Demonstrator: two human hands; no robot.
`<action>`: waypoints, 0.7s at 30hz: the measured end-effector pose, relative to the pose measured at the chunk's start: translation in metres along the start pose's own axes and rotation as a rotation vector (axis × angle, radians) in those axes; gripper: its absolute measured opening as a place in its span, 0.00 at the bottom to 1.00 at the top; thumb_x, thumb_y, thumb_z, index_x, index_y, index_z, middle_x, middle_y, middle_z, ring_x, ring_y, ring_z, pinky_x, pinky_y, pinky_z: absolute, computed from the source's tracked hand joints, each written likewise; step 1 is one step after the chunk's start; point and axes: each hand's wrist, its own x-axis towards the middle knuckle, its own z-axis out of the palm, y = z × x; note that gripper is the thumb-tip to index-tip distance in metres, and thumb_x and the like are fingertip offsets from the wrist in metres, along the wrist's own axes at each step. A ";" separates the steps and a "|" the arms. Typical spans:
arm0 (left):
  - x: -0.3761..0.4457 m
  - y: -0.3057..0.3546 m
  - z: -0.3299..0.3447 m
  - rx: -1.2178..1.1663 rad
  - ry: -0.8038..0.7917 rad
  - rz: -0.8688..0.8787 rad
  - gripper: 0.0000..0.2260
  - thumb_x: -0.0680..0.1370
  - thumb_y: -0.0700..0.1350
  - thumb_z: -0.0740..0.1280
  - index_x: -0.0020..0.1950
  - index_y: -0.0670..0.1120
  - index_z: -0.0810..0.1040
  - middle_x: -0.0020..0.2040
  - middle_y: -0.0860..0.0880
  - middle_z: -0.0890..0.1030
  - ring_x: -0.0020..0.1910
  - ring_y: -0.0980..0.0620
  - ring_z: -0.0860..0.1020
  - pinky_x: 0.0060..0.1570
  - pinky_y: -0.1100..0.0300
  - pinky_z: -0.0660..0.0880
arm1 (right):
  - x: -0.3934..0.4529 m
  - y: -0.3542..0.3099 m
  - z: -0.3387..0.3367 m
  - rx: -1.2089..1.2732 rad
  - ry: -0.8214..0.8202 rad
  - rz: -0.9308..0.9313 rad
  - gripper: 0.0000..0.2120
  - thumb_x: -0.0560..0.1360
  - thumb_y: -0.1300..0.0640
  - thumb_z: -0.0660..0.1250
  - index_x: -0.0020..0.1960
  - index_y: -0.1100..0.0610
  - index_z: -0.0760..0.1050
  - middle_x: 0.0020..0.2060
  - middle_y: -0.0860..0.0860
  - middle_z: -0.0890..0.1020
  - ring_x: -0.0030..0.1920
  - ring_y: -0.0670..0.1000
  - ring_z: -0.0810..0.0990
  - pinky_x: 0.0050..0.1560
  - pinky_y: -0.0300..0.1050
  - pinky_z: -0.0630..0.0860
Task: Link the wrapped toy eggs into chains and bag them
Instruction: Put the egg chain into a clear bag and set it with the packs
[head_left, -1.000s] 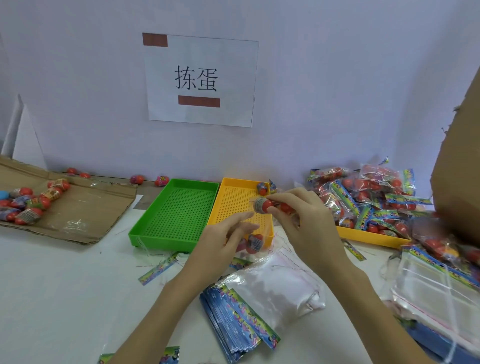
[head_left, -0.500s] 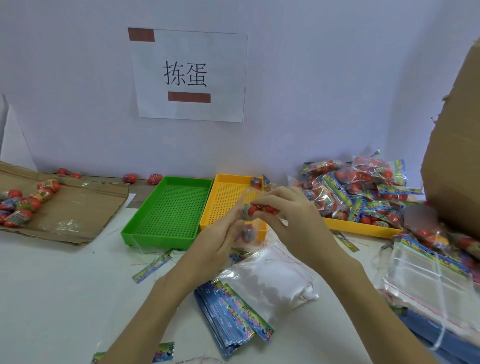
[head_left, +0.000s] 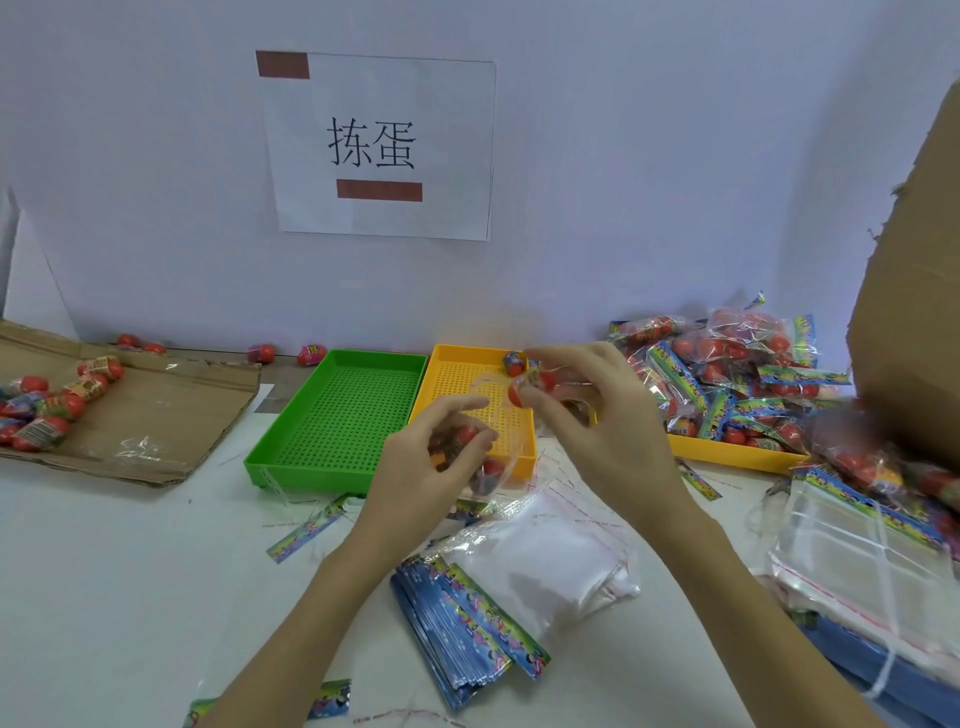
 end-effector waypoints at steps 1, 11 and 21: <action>0.001 0.001 -0.001 -0.043 0.003 -0.029 0.13 0.79 0.49 0.73 0.64 0.52 0.81 0.50 0.50 0.86 0.53 0.46 0.85 0.54 0.37 0.82 | -0.001 -0.004 0.001 0.150 0.038 0.065 0.14 0.77 0.53 0.74 0.62 0.54 0.82 0.54 0.50 0.81 0.52 0.45 0.84 0.55 0.38 0.81; 0.001 0.005 -0.001 -0.080 -0.086 -0.070 0.14 0.78 0.56 0.68 0.63 0.57 0.81 0.54 0.49 0.86 0.54 0.44 0.84 0.51 0.38 0.83 | -0.012 0.001 0.020 0.216 0.030 0.115 0.12 0.76 0.57 0.76 0.59 0.56 0.83 0.53 0.49 0.83 0.53 0.44 0.84 0.54 0.34 0.80; 0.001 0.002 -0.001 -0.035 -0.079 -0.049 0.13 0.84 0.42 0.67 0.67 0.53 0.80 0.55 0.52 0.86 0.55 0.48 0.84 0.54 0.46 0.83 | -0.009 0.018 0.013 -0.263 -0.230 -0.202 0.12 0.81 0.59 0.68 0.63 0.52 0.83 0.58 0.51 0.77 0.56 0.47 0.73 0.56 0.44 0.77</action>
